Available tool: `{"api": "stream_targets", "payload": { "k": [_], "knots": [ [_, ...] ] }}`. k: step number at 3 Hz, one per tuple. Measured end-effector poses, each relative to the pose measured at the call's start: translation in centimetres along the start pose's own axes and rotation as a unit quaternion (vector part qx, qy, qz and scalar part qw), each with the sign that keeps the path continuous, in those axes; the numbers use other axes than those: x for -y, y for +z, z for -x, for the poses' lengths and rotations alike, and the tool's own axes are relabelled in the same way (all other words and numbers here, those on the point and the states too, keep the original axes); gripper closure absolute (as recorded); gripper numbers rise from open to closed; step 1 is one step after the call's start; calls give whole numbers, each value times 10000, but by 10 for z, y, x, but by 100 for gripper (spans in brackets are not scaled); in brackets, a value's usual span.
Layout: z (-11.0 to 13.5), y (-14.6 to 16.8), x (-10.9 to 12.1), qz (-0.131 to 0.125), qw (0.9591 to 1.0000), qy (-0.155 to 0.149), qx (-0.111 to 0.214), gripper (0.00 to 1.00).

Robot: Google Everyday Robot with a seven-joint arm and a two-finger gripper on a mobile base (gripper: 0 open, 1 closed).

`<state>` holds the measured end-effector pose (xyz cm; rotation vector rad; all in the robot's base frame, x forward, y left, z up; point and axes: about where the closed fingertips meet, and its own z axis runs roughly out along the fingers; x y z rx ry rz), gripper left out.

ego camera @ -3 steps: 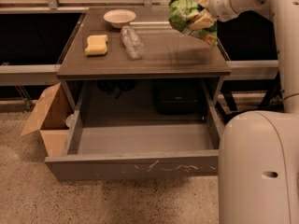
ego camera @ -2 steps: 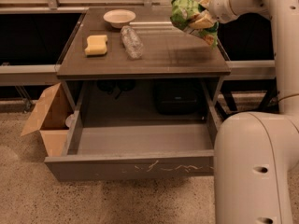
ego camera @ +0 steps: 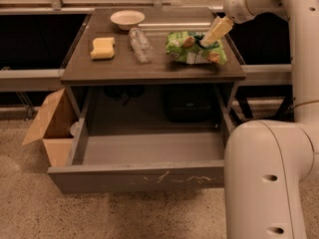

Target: Pick green rice chip bag from top drawer and place on counter

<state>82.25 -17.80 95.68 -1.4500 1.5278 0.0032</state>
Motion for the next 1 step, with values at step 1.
{"api": "stream_targets", "payload": {
  "k": [1],
  "knots": [
    [7, -36, 17, -328, 9993, -4, 190, 0]
  ]
}}
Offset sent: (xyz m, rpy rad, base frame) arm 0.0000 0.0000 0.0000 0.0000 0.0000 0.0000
